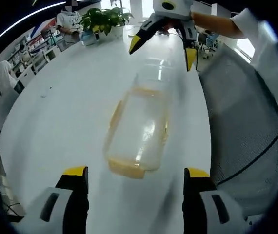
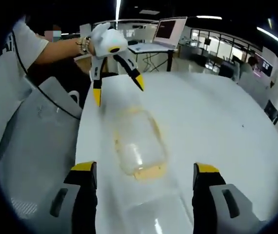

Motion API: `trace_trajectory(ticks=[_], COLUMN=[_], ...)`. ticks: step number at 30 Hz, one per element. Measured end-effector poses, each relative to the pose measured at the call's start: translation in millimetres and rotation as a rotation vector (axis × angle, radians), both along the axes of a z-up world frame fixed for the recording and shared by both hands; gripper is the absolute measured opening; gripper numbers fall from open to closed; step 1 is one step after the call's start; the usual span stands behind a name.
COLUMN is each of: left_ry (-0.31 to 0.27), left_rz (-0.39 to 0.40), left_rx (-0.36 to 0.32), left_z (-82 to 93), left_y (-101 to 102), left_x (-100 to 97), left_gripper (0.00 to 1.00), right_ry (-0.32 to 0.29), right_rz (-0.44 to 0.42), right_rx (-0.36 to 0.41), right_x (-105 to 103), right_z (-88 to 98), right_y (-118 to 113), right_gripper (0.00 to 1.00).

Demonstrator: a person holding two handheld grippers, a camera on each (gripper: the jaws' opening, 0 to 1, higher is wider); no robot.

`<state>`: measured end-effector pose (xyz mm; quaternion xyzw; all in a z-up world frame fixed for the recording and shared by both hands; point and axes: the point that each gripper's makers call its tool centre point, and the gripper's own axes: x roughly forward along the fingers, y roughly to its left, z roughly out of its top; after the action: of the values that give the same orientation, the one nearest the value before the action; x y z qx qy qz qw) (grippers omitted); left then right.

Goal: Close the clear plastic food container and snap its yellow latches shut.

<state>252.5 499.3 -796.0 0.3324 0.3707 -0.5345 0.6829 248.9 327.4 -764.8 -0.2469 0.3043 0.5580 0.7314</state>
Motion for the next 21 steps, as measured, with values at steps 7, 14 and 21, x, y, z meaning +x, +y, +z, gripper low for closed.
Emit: trace_trajectory(ticks=[7, 14, 21], left_ry=[0.057, 0.085, 0.104], left_rz=[0.0, -0.023, -0.059], left_rx=[0.032, 0.058, 0.065], left_z=[-12.6, -21.9, -27.7], left_y=[0.9, -0.3, -6.0], left_x=[6.0, 7.7, 8.6], left_gripper=[0.74, 0.7, 0.63], right_ry=[0.021, 0.059, 0.079], right_rz=[0.056, 0.074, 0.1], right_rx=[-0.072, -0.086, -0.109], right_x=[-0.9, 3.6, 6.6], right_z=[-17.7, -27.1, -38.6], right_y=[0.5, 3.4, 7.5], right_gripper=[0.75, 0.72, 0.68])
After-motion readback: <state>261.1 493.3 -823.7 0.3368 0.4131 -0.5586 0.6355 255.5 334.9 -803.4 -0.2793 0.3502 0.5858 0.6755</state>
